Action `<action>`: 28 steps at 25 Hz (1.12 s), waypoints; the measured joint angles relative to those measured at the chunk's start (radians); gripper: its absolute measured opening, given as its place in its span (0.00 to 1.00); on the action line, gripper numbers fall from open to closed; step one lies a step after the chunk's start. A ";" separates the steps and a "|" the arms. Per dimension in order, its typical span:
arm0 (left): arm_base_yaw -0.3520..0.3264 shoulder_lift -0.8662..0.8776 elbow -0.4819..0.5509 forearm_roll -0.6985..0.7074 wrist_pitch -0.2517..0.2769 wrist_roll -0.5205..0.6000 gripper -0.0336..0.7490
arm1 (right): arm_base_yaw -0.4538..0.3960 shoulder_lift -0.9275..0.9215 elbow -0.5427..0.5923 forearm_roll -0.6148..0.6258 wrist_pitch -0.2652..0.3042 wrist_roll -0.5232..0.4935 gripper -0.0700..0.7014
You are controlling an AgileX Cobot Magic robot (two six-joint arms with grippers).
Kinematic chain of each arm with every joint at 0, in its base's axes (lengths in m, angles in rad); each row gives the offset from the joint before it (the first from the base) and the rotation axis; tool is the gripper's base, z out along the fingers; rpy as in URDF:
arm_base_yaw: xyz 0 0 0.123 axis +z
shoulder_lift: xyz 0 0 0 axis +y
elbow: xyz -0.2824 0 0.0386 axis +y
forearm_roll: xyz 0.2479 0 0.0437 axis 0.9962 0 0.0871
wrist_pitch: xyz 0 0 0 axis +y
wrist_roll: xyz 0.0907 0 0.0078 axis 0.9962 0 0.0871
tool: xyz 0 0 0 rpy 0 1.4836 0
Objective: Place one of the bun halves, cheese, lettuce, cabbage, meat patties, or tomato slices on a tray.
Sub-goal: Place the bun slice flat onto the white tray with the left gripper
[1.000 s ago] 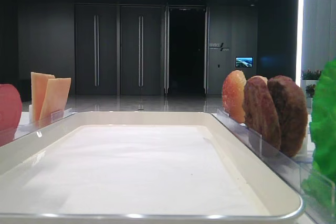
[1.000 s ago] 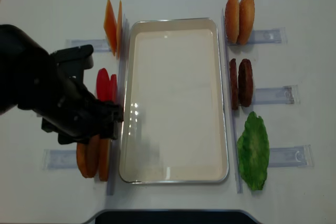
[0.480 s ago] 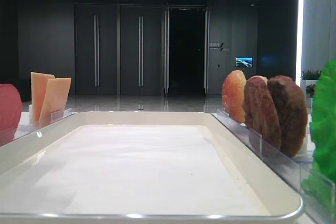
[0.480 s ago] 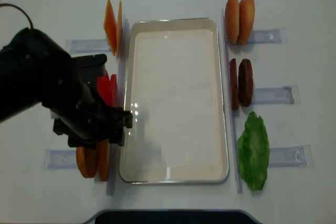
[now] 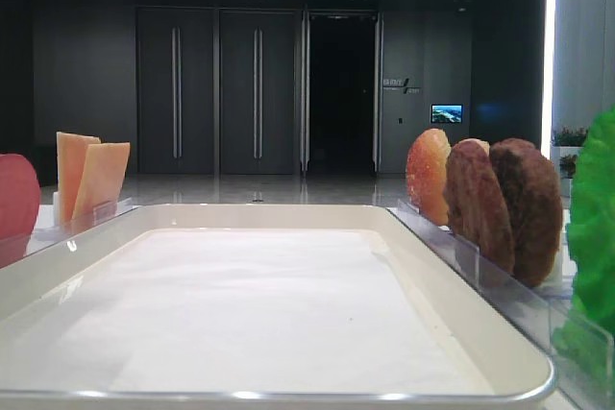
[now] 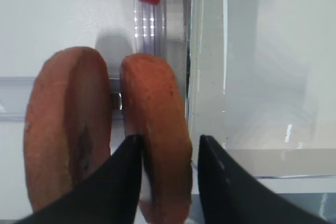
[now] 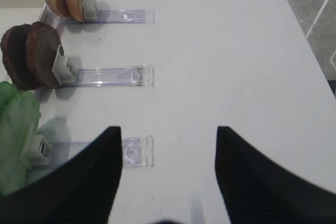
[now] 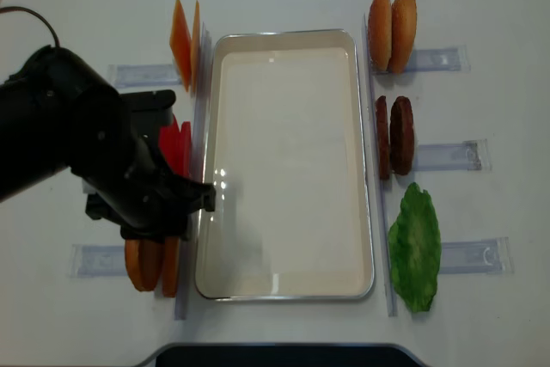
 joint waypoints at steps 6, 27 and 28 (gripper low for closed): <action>0.000 0.000 -0.001 0.014 0.021 0.001 0.26 | 0.000 0.000 0.000 0.000 0.000 0.000 0.62; 0.000 -0.171 -0.001 -0.089 0.032 0.050 0.23 | 0.000 0.000 0.000 0.000 0.000 0.000 0.62; 0.000 -0.186 -0.001 -0.096 0.032 0.050 0.23 | 0.000 0.000 0.000 0.000 0.000 0.000 0.62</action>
